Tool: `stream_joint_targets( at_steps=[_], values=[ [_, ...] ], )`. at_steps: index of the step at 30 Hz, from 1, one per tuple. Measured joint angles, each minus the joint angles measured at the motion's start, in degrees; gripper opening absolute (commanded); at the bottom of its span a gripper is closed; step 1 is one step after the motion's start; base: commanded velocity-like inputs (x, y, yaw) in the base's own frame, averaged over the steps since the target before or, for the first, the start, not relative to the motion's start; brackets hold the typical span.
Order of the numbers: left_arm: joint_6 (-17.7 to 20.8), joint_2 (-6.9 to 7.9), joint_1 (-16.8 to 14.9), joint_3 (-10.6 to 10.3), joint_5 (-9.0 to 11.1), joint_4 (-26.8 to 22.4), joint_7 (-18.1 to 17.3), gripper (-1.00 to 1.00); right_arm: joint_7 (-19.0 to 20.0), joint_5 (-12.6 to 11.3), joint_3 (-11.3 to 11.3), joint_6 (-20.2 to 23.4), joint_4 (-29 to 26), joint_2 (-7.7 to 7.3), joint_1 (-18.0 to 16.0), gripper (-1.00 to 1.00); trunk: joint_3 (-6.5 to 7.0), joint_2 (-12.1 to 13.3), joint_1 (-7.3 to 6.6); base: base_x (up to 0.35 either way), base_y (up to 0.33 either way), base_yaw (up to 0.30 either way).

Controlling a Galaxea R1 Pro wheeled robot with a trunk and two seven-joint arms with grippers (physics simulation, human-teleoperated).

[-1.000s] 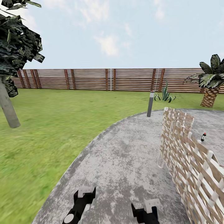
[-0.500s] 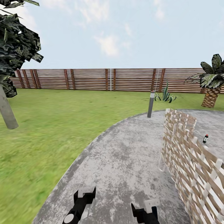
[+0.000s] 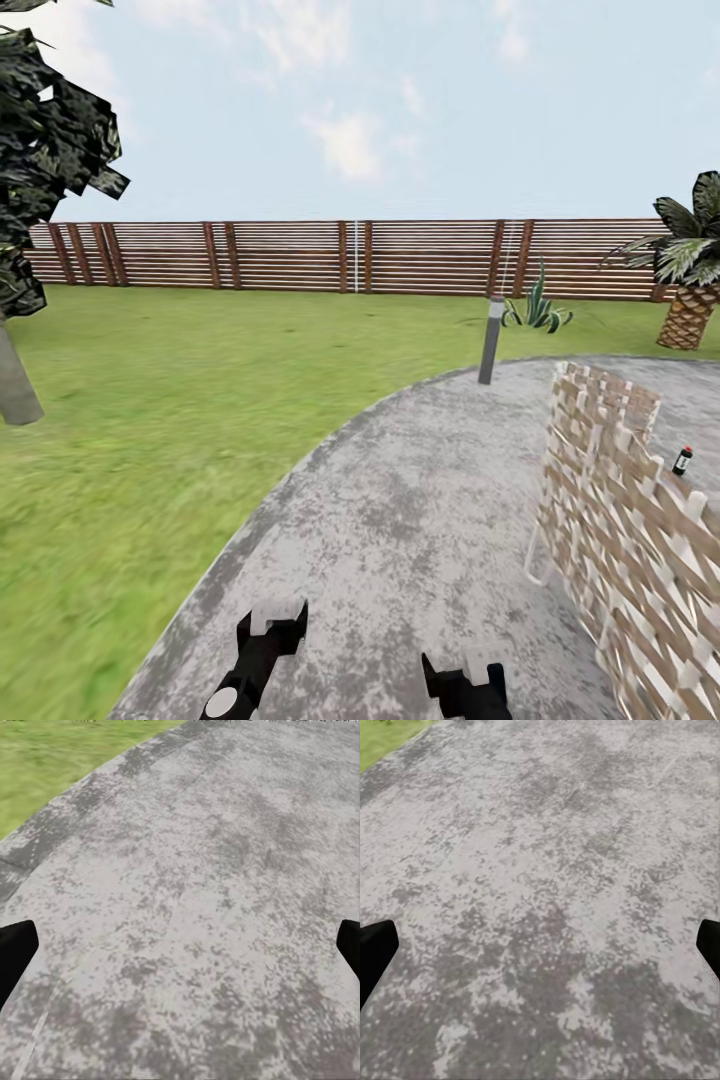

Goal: Pick up the pesticide atomizer in the garden and spray insectifuge to fully cover both potted plants in the garden.

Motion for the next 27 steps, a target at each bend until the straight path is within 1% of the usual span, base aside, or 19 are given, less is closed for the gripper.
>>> stream_joint_targets(
  at_steps=[22,27],
  values=[
    [0.0,0.0,0.0,0.0,0.0,0.01,-0.01,1.0,-0.14,0.0,0.0,-0.04,0.0,-0.05,0.0,1.0,0.0,0.0,0.0,0.337,0.001,0.0],
    [0.01,0.0,0.0,0.0,0.0,0.0,-0.01,1.0,-0.14,0.0,0.0,-0.05,0.01,-0.02,0.0,1.0,0.0,0.0,0.0,0.336,0.093,0.0]
  ],
)
